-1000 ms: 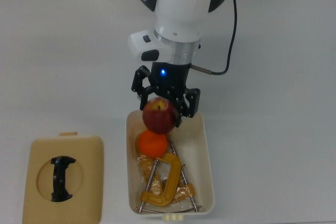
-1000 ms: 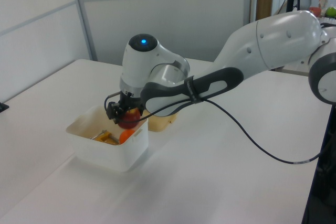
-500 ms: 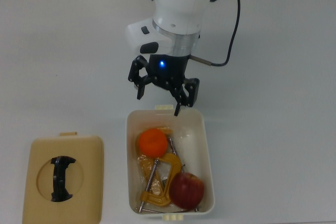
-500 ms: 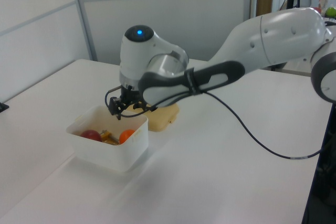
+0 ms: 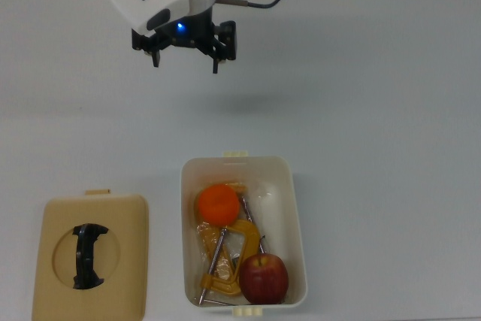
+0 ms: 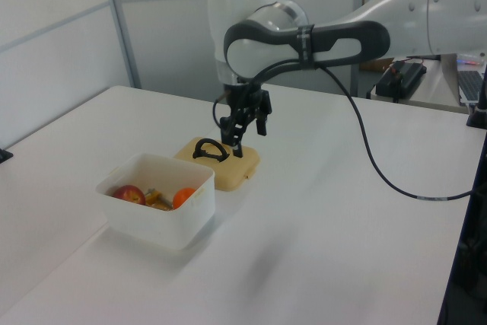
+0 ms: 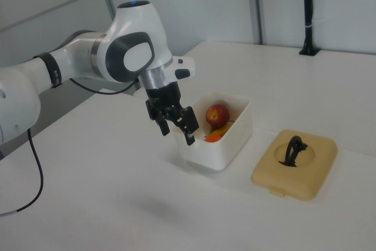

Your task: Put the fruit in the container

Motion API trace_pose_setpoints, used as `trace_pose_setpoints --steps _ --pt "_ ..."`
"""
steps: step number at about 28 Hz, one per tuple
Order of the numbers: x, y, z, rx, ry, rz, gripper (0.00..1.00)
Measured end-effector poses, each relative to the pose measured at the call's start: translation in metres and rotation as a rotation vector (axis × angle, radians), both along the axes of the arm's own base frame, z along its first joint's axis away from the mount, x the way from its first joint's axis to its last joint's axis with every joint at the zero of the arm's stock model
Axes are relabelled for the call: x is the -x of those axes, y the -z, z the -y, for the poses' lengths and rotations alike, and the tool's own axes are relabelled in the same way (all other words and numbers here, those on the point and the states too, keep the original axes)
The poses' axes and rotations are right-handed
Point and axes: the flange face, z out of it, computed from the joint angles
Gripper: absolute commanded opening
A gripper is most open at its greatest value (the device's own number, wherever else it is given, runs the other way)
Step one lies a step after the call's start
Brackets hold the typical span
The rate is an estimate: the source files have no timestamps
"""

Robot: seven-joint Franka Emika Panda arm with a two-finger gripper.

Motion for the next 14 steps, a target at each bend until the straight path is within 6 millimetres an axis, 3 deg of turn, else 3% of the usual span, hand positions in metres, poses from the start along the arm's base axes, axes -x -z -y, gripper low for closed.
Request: trace_pose_setpoints --steps 7,14 --pt "0.017 -0.013 0.048 0.005 -0.073 -0.063 1.0" --pt "0.035 -0.044 0.086 0.006 -0.083 -0.035 1.0"
